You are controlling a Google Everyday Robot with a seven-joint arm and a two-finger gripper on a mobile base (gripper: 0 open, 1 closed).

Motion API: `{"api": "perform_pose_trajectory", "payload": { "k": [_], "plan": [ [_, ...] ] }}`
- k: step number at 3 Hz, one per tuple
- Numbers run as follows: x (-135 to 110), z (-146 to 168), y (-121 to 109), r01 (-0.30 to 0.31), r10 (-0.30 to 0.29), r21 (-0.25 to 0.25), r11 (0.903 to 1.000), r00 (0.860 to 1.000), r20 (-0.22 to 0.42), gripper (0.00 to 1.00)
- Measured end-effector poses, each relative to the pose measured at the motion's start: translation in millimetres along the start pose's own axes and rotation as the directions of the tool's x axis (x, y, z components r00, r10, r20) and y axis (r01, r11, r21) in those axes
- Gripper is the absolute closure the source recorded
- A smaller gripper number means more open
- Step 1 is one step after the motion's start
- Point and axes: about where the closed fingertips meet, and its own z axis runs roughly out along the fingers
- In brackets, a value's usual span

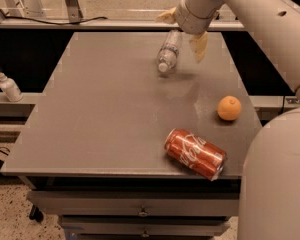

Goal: Pick water bottle

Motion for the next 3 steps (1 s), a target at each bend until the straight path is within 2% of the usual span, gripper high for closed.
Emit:
{"api": "perform_pose_trajectory", "payload": {
  "k": [1, 2, 3],
  "plan": [
    [3.8, 12.6, -0.2, 0.065, -0.066, -0.033, 0.9973, 0.998, -0.025, 0.0],
    [9.6, 25.6, -0.6, 0.119, -0.122, -0.071, 0.9903, 0.992, -0.04, 0.0],
    [14.9, 36.8, 0.6, 0.142, -0.147, -0.104, 0.9843, 0.988, -0.041, 0.0]
  ]
}}
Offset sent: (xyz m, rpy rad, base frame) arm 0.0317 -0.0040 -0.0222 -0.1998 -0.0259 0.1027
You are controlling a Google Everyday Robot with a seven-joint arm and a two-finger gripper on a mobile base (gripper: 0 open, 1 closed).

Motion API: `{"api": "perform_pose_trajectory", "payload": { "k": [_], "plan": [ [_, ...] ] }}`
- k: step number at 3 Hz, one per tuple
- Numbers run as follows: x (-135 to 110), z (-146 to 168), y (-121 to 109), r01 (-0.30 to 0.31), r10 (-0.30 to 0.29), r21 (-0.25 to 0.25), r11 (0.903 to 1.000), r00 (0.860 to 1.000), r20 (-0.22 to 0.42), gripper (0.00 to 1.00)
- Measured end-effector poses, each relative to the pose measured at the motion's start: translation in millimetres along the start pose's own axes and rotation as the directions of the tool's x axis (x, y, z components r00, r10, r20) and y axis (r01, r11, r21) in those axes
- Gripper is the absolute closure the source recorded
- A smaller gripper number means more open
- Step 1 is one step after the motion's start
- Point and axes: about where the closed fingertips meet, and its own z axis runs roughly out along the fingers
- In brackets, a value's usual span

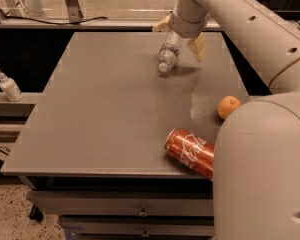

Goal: Pick water bottle

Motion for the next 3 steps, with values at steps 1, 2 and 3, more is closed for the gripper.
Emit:
{"api": "perform_pose_trajectory", "payload": {
  "k": [1, 2, 3],
  "plan": [
    [0.7, 12.2, 3.2, 0.005, -0.005, -0.028, 0.9996, 1.0, 0.012, 0.0],
    [-4.0, 22.8, 4.3, 0.016, -0.014, -0.044, 0.9989, 0.999, 0.039, 0.16],
    [-7.9, 30.9, 5.0, 0.018, -0.015, -0.055, 0.9983, 0.998, 0.06, 0.39]
  ]
}}
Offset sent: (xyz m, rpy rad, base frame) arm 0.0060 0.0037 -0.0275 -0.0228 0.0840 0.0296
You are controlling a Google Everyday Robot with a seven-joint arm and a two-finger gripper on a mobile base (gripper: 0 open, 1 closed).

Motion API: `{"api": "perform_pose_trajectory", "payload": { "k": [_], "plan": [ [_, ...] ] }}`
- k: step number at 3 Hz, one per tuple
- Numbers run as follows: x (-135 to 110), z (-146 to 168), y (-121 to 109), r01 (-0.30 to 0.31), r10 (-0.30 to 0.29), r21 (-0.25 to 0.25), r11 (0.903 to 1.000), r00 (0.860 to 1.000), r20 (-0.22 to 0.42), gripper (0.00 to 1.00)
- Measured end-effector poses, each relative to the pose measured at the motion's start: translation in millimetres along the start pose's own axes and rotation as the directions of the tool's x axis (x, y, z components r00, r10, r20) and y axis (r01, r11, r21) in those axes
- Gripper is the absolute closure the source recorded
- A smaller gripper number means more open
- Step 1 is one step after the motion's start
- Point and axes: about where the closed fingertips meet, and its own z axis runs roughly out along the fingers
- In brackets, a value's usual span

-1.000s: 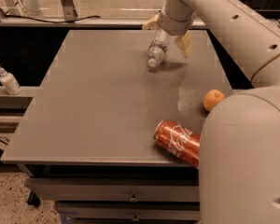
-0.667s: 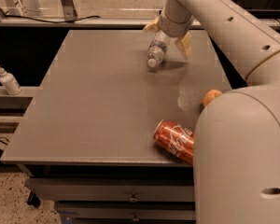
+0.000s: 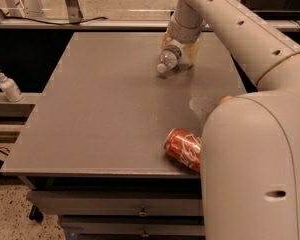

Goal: Pick water bottle

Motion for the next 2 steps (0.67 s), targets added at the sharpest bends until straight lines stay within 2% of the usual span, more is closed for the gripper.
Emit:
{"api": "perform_pose_trajectory", "payload": {
  "k": [2],
  "plan": [
    [-6.3, -7.9, -8.3, 0.01, -0.01, 0.019, 0.9998, 1.0, 0.015, 0.87]
  ]
}}
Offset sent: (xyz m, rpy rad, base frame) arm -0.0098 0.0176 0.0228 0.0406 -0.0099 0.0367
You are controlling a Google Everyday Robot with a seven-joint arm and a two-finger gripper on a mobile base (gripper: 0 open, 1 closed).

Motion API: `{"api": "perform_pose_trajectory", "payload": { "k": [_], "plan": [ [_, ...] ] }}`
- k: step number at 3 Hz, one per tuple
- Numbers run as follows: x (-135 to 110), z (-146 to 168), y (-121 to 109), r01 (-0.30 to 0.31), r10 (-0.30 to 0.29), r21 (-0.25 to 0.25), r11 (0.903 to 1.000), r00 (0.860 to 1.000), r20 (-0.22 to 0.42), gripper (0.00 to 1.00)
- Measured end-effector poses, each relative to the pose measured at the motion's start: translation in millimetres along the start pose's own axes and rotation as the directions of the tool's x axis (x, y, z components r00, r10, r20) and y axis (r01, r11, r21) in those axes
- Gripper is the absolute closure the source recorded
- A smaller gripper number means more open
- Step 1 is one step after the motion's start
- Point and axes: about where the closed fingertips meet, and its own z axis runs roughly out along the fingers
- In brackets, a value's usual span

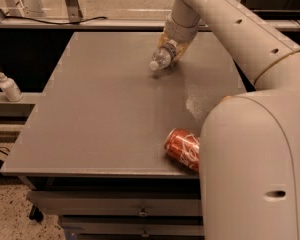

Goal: Pick water bottle

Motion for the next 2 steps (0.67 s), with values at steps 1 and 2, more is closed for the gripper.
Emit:
{"api": "perform_pose_trajectory", "payload": {
  "k": [1, 2],
  "plan": [
    [-14.1, -10.9, -13.2, 0.014, -0.015, 0.028, 0.9995, 1.0, 0.024, 1.0],
    [-34.4, -32.3, -25.0, -0.008, 0.001, 0.085, 0.9964, 0.997, 0.074, 1.0]
  ]
}}
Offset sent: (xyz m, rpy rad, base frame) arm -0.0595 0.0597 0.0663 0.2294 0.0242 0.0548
